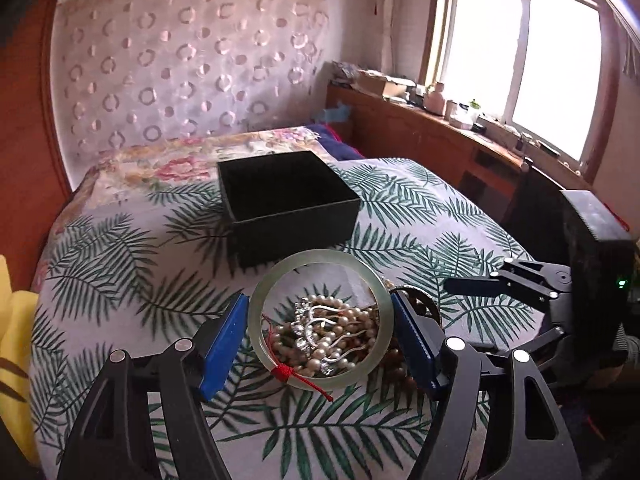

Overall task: Organize jewelry
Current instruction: 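Grasp the patterned metal bangle with the right tool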

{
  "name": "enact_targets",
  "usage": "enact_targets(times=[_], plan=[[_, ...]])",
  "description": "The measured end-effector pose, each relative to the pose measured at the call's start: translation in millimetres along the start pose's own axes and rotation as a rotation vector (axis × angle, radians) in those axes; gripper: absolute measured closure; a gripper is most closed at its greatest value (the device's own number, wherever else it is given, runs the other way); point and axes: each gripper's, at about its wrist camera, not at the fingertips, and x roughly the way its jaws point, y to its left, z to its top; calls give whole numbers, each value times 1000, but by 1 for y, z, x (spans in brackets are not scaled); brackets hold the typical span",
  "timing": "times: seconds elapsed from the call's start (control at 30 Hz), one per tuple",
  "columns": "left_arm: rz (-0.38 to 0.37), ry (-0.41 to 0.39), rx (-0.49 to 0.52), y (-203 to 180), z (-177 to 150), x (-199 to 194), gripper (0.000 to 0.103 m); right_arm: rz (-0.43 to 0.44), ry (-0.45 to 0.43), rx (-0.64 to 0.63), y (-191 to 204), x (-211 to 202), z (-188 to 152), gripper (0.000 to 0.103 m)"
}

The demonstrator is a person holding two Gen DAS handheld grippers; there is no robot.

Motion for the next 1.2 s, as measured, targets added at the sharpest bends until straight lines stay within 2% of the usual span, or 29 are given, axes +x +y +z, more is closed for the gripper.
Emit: enact_targets(times=[0.3, 0.33, 0.37, 0.53, 0.7, 0.93, 1.2], plan=[[11, -8, -31, 10, -8, -6, 34, -8, 61, -57, 12, 20, 7, 30], [12, -9, -32, 10, -9, -7, 34, -7, 60, -59, 13, 20, 7, 34], [11, -10, -33, 11, -10, -7, 34, -13, 58, -61, 13, 19, 8, 44], [18, -19, -41, 15, -9, -10, 34, -13, 38, -68, 12, 10, 10, 44], [29, -27, -27, 17, -4, -9, 34, -17, -18, -66, 5, -3, 20, 44], [30, -34, -44, 26, 14, -1, 34, -38, -72, -80, -10, -14, 43, 44], [74, -37, -19, 30, 52, 15, 34, -77, -106, -61, -35, -14, 68, 44]])
